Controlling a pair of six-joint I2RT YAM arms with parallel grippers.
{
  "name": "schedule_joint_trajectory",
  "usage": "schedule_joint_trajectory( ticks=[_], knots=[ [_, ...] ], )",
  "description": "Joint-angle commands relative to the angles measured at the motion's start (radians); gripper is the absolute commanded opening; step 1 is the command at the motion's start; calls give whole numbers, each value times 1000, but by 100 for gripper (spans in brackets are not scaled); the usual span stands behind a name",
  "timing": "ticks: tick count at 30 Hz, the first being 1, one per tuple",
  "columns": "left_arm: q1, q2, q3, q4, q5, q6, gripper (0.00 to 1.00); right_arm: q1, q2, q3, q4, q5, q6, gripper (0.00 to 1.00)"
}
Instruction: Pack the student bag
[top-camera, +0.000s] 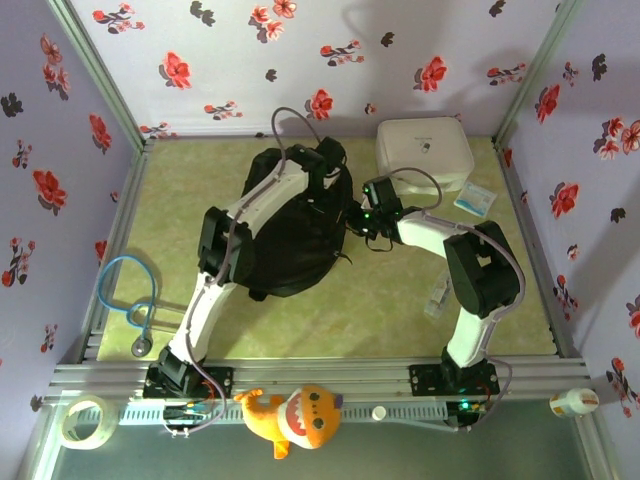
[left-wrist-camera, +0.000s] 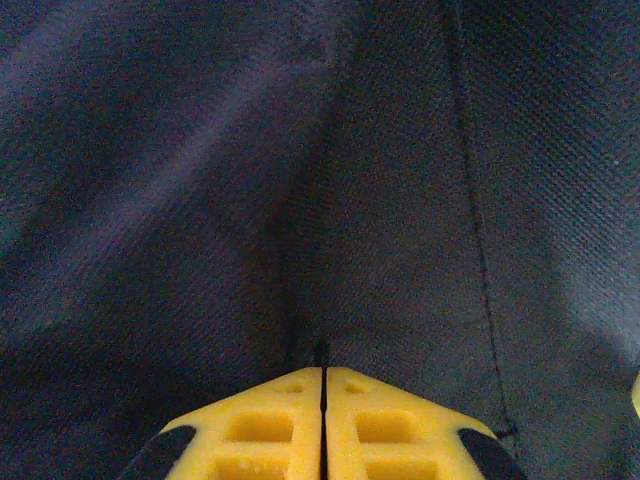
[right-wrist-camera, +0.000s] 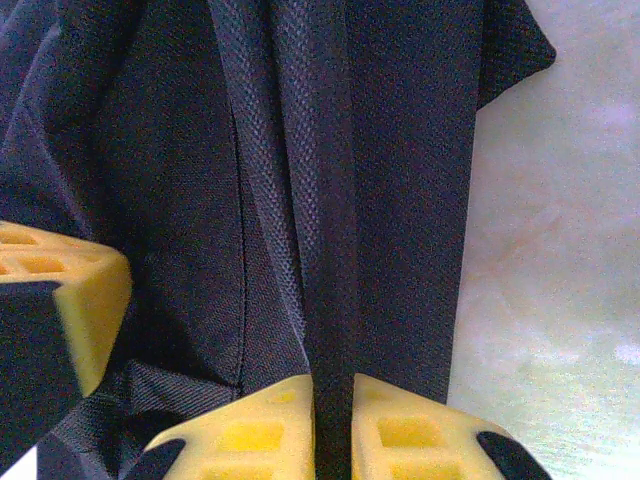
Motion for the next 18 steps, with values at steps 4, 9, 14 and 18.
schedule_joint_trajectory(
  ticks=[4, 9, 14, 18],
  knots=[
    [20, -108, -43, 49, 48, -53, 3, 17, -27, -17, -47, 27, -27, 12],
    [27, -134, -72, 64, 46, -56, 0, 18, -34, -22, -50, 41, -27, 12],
    [47, -178, -144, 102, 2, -66, 0, 18, -48, -29, -83, 95, -40, 9],
    [71, -248, -250, 154, -76, -86, 0, 18, -65, -35, -130, 173, -59, 6]
  ],
)
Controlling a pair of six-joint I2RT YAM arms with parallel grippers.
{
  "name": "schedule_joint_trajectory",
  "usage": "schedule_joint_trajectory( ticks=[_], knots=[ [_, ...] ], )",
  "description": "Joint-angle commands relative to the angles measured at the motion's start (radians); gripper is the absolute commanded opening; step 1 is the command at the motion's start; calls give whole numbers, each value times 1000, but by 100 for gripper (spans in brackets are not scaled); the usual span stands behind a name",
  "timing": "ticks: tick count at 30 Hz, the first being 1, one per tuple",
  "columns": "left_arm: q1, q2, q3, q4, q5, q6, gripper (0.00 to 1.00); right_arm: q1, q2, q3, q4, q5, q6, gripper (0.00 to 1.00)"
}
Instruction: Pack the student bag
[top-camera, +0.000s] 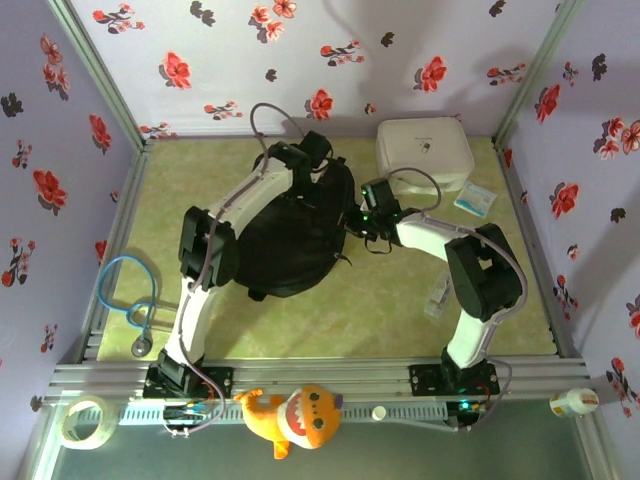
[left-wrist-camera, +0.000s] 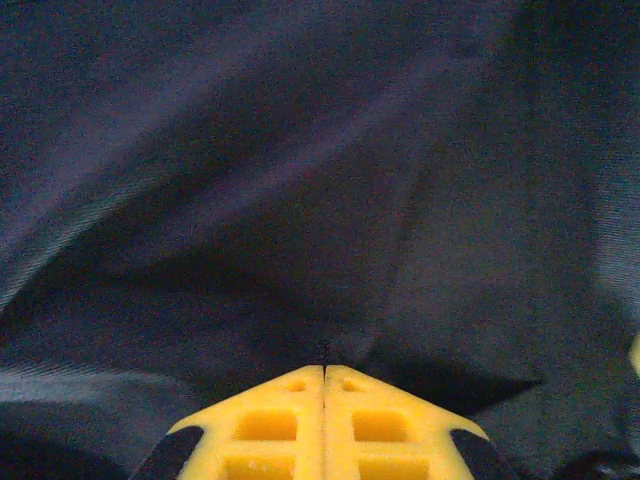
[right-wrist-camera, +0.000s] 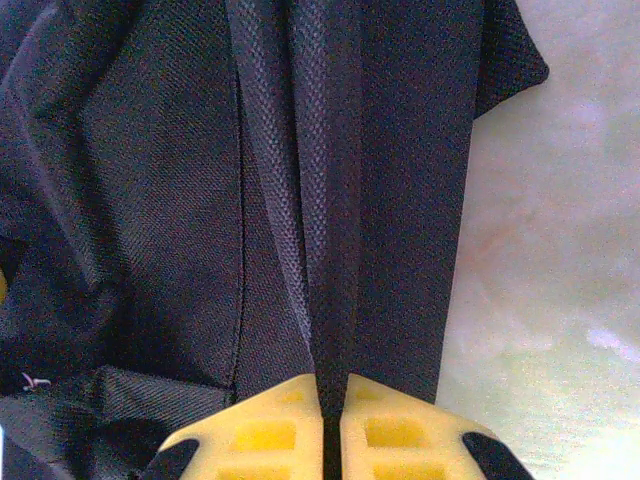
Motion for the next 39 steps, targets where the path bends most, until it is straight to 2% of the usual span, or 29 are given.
schedule_joint_trajectory(
  ticks=[1, 6, 14, 25, 27, 30, 31, 32, 34, 36, 39],
  knots=[
    [34, -109, -72, 58, -95, -39, 0, 2, -41, -21, -111, 115, -41, 5],
    [92, -205, -216, 112, -172, -72, 0, 2, -47, -10, -178, 206, -87, 3],
    [185, -328, -423, 195, -216, -120, 0, 0, -5, 56, -229, 295, -162, 3],
    [211, -540, -695, 211, -209, -200, 0, 0, 108, 225, -225, 229, -277, 6],
    [211, -576, -737, 211, -187, -216, 0, 0, 85, 241, -242, 205, -290, 14],
    [210, -622, -785, 237, -136, -220, 0, 0, 4, 222, -266, 186, -311, 44],
    [211, -638, -796, 252, -125, -220, 0, 0, -30, 205, -272, 195, -314, 51],
    [211, -656, -810, 269, -119, -220, 4, 0, -65, 185, -286, 218, -315, 58],
    [212, -690, -824, 293, -114, -218, 20, -1, -140, 136, -328, 279, -309, 68],
    [215, -729, -836, 316, -114, -217, 46, -2, -214, 81, -384, 366, -283, 74],
    [228, -790, -867, 348, -112, -221, 59, -5, -304, -9, -485, 489, -212, 79]
  ],
)
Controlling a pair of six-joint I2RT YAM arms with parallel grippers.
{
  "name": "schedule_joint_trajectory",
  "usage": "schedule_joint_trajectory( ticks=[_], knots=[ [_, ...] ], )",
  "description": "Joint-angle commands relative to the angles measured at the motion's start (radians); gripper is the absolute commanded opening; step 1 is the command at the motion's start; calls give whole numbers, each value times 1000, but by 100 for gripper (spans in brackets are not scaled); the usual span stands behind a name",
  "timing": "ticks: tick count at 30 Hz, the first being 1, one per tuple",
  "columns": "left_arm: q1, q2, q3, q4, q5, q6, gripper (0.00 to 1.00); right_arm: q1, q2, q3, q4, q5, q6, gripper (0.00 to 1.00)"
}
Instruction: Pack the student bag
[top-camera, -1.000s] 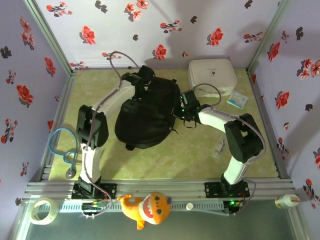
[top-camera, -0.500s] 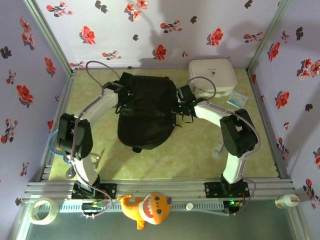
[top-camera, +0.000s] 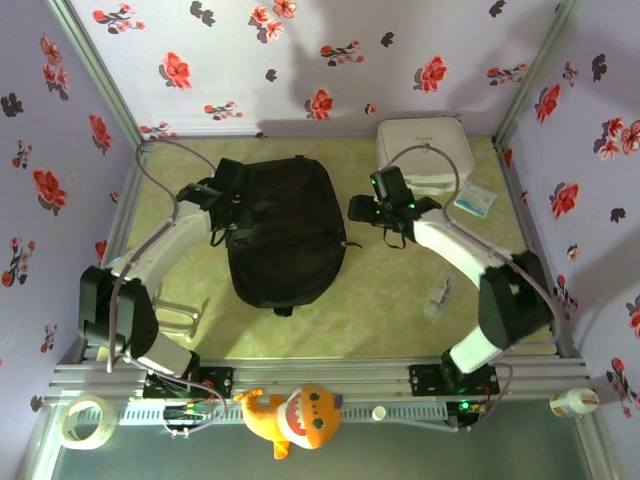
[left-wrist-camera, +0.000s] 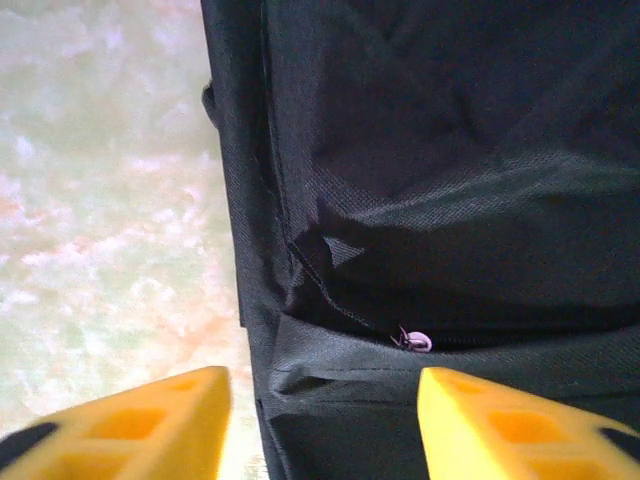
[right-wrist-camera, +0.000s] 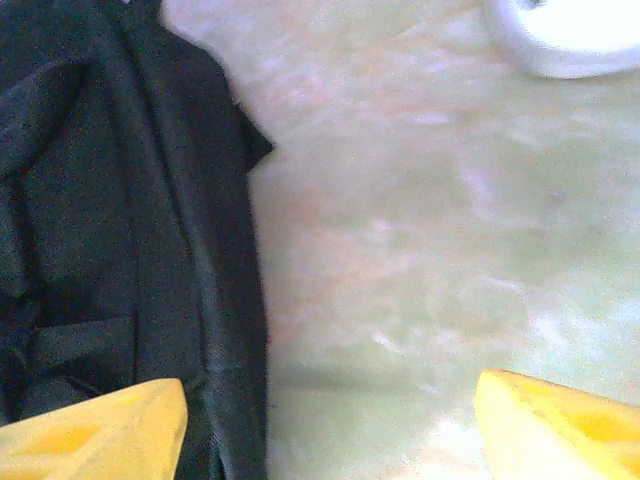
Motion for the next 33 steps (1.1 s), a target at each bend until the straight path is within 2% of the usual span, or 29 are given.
schedule_joint_trajectory(
  ticks=[1, 6, 11, 16, 20, 24, 33],
  knots=[
    [23, -91, -36, 57, 1, -18, 62, -9, -78, -96, -173, 193, 78, 80],
    [61, -229, -135, 114, 14, -14, 83, -19, -188, -238, -323, 357, 214, 87],
    [88, -332, -222, 161, 36, 15, 94, -47, -239, -339, -415, 430, 330, 90],
    [96, -352, -235, 163, 54, 20, 95, -74, -236, -418, -414, 431, 435, 90],
    [96, -349, -235, 169, 65, 21, 96, -109, -229, -494, -311, 338, 453, 90],
    [97, -345, -234, 166, 82, 23, 96, -121, -231, -543, -225, 264, 465, 86],
    [98, -322, -220, 165, 125, 17, 98, -123, -213, -536, -204, 264, 442, 76]
  ],
)
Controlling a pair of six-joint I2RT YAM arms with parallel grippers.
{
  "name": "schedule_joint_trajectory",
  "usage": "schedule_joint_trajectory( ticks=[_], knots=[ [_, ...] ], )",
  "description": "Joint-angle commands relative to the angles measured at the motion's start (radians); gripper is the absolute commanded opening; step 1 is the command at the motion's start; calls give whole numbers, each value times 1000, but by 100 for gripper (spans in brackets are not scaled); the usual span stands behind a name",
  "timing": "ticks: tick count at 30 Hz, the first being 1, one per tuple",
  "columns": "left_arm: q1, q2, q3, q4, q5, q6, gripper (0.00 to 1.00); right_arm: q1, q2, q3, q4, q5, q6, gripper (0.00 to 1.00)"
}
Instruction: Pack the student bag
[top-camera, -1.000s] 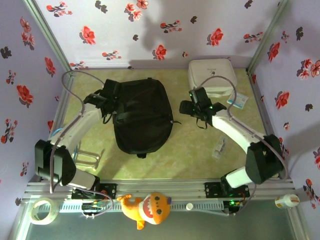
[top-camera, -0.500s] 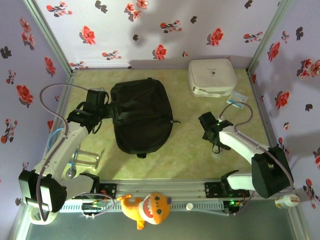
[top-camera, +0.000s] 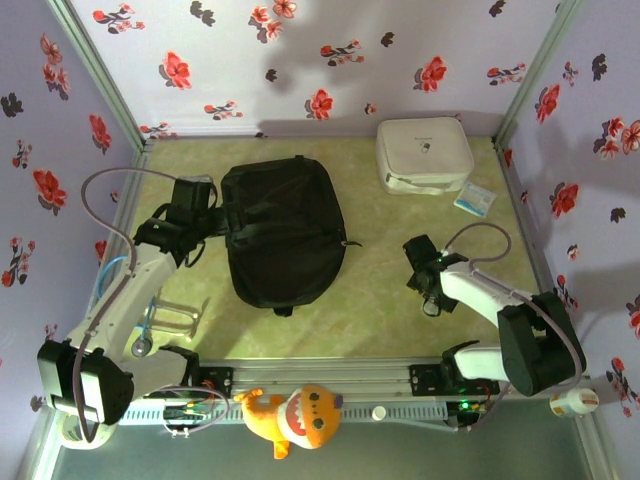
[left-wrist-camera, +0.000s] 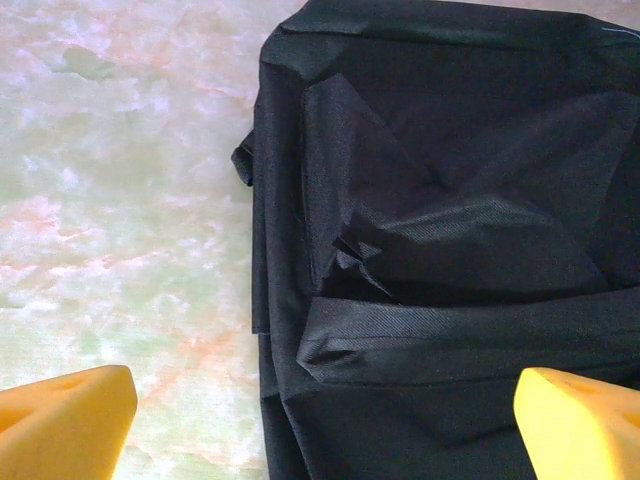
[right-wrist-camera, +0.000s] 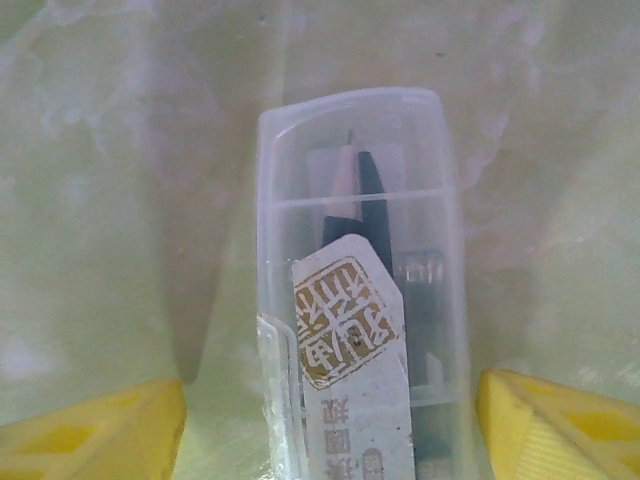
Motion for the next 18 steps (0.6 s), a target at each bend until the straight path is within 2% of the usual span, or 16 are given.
schedule_joint_trajectory(
  ticks=[1, 5, 9, 14, 18],
  knots=[
    [6, 16, 5, 19, 28, 16, 98, -8, 17, 4, 13, -21, 12, 76],
    [8, 21, 10, 18, 38, 16, 98, -14, 24, 9, 14, -54, 26, 76],
    [7, 24, 12, 18, 43, 16, 99, -18, 30, 1, 50, -87, 24, 64],
    [7, 28, 11, 17, 45, 17, 99, -18, 51, 20, 15, -65, 52, 60],
    [7, 35, 11, 19, 55, 17, 99, -17, 57, 23, 27, -60, 50, 52]
  ],
)
